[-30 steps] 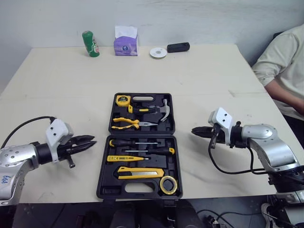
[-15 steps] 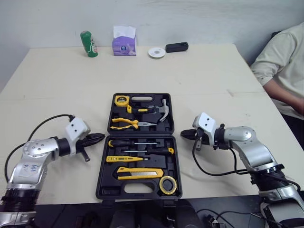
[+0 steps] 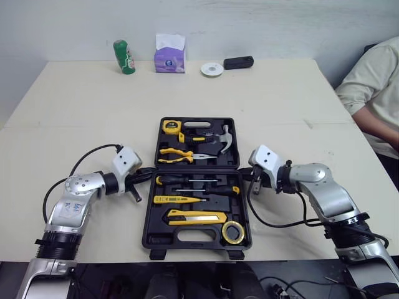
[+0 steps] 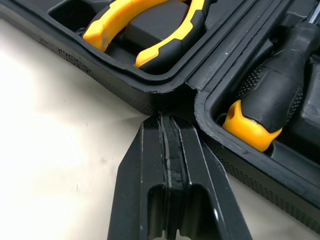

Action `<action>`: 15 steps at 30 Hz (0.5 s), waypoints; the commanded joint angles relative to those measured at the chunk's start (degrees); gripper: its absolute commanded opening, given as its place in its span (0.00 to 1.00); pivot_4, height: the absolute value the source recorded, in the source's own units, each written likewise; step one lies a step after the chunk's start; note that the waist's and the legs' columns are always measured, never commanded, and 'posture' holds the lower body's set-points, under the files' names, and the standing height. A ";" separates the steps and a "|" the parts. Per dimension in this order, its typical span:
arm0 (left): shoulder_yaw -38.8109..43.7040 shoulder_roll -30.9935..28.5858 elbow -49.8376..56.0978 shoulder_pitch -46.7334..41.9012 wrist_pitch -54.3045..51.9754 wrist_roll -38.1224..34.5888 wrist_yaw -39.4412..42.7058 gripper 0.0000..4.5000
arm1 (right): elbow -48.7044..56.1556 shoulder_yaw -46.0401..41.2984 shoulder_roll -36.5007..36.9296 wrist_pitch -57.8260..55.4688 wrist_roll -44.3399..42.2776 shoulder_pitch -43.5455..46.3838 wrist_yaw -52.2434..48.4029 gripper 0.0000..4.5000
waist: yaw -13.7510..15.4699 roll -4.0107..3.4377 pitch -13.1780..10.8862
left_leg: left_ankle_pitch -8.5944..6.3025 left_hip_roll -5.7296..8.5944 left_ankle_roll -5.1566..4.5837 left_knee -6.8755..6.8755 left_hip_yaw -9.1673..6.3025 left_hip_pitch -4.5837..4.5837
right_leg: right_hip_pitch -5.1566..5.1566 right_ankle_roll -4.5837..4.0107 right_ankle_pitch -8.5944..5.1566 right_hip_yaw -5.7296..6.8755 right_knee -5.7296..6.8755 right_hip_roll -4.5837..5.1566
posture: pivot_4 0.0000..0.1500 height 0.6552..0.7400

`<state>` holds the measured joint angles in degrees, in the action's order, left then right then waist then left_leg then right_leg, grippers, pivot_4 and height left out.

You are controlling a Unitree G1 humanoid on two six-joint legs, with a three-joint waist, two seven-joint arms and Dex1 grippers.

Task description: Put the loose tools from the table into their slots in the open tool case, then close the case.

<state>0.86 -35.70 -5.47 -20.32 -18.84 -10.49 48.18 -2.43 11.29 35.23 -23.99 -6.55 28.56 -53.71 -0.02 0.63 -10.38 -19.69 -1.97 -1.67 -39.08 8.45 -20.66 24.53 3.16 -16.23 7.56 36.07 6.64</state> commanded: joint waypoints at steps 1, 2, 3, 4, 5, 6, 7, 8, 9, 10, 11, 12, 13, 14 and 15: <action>-2.42 1.46 0.14 -0.77 0.46 0.40 0.46 0.01 | 1.06 -0.79 -0.09 1.14 -0.13 1.49 -0.01 0.00 | 0.01 0.00 0.00 | 0.00 0.00 0.00 0.00 0.00 -0.01 | 0.00 0.00 0.00 0.01 0.00 0.00 | 1.00 0.90; -2.37 1.56 0.12 -0.71 0.38 0.48 0.46 0.01 | 0.69 -0.76 -0.03 1.43 0.29 1.51 0.20 0.00 | 0.01 0.00 0.00 | 0.01 0.00 -0.01 0.00 0.00 -0.01 | 0.00 0.00 0.00 0.01 -0.01 0.00 | 1.00 0.90; -2.34 1.64 0.05 -0.64 0.28 0.61 0.41 0.01 | 0.28 -0.69 0.02 1.71 0.83 1.58 0.51 0.00 | 0.01 0.00 0.00 | 0.01 0.02 -0.02 0.00 0.00 -0.01 | -0.01 0.01 0.01 0.00 -0.01 0.00 | 1.00 0.90; -2.29 1.65 0.08 -0.49 0.11 0.79 0.34 0.01 | 0.07 -0.66 0.10 1.85 1.23 1.60 0.71 0.00 | 0.00 0.00 0.00 | 0.02 0.02 -0.03 0.00 0.00 -0.01 | -0.01 0.02 0.01 0.00 -0.01 0.01 | 1.00 0.90; -2.19 1.57 0.17 -0.26 -0.20 1.00 0.18 0.01 | -0.01 -0.66 0.24 1.90 1.67 1.56 0.98 0.00 | -0.03 0.00 0.00 | 0.02 0.03 -0.03 0.00 0.00 -0.01 | -0.01 0.02 0.01 0.00 -0.02 0.01 | 1.00 0.90; -1.98 1.45 0.22 -0.08 -0.65 1.13 -0.11 0.01 | -0.08 -0.73 0.41 1.79 2.03 1.51 1.28 0.00 | -0.04 0.00 0.00 | 0.02 0.03 -0.03 0.00 0.00 -0.01 | -0.01 0.03 0.01 0.00 -0.02 0.01 | 1.00 0.90; -1.49 1.18 0.37 0.17 -1.35 1.10 -0.44 0.01 | 0.10 -1.01 0.67 0.89 2.20 1.34 1.70 0.00 | -0.05 0.00 0.00 | 0.02 0.02 -0.03 0.00 0.00 -0.01 | -0.01 0.03 0.01 0.00 -0.02 0.01 | 1.00 0.90; -0.85 0.80 0.65 0.50 -2.12 0.83 -0.57 0.01 | 0.41 -1.58 0.82 -0.59 1.92 1.22 2.10 0.00 | -0.05 0.00 0.00 | 0.02 0.02 -0.03 0.00 0.00 -0.01 | -0.01 0.03 0.01 0.00 -0.02 0.01 | 1.00 0.90; 0.04 0.29 1.03 0.96 -2.71 0.22 -0.34 0.01 | 0.70 -2.46 0.84 -2.25 1.25 1.23 2.46 0.00 | -0.06 0.00 0.00 | 0.02 0.02 -0.03 0.00 0.00 -0.01 | -0.01 0.03 0.01 -0.01 -0.02 0.01 | 1.00 0.90; 0.64 -0.07 1.42 1.34 -3.12 -0.24 -0.14 0.01 | 1.02 -3.07 0.85 -3.42 0.73 1.20 2.70 0.00 | -0.17 0.00 0.00 | 0.02 0.02 -0.03 0.00 0.00 -0.01 | -0.01 0.03 0.01 -0.01 -0.01 0.01 | 1.00 0.90; 1.49 -0.39 1.95 1.82 -3.62 -1.15 0.26 0.01 | 1.31 -3.65 0.95 -4.38 0.33 1.20 2.98 0.00 | -0.22 0.00 0.00 | 0.02 0.02 -0.03 0.00 0.00 -0.01 | -0.01 0.03 0.01 -0.01 -0.02 0.01 | 1.00 0.90; 2.99 -0.96 2.20 2.44 -4.97 -2.27 0.26 0.01 | 1.42 -4.22 1.42 -4.80 0.27 1.01 3.30 0.00 | -0.22 0.00 0.00 | 0.02 0.01 -0.03 0.00 0.00 -0.01 | -0.01 0.03 0.01 -0.01 -0.02 0.01 | 1.00 0.90; 4.63 -1.70 2.23 3.18 -5.95 -3.13 0.05 0.01 | 1.60 -4.96 2.07 -5.07 0.24 0.51 3.62 0.00 | -0.31 0.00 0.00 | 0.02 0.00 -0.03 0.00 0.00 -0.01 | 0.00 0.03 0.01 -0.01 -0.02 0.00 | 1.00 0.90; 6.34 -2.53 1.89 3.80 -6.78 -3.84 -0.37 0.01 | 1.70 -6.05 2.60 -5.81 -0.13 -0.03 3.98 0.00 | -0.51 0.00 0.00 | 0.02 -0.01 -0.03 0.00 0.00 -0.01 | 0.01 0.03 0.01 -0.02 -0.03 0.00 | 1.00 0.90; 7.65 -3.19 1.82 4.19 -7.84 -4.56 -0.75 0.01 | 1.85 -7.18 2.89 -6.80 -0.81 -0.50 4.23 0.00 | -0.64 0.00 0.00 | 0.02 -0.03 -0.03 0.01 0.01 -0.01 | 0.01 0.02 0.01 -0.02 -0.04 -0.01 | 1.00 0.90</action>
<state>5.04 -37.29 -3.88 -16.91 -24.88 -14.05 48.16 -2.40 7.19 37.09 -29.65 -6.21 28.30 -50.20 -0.66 0.63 -10.38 -19.67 -2.01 -1.69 -39.07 8.46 -20.67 24.55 3.18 -16.22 7.54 36.03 6.64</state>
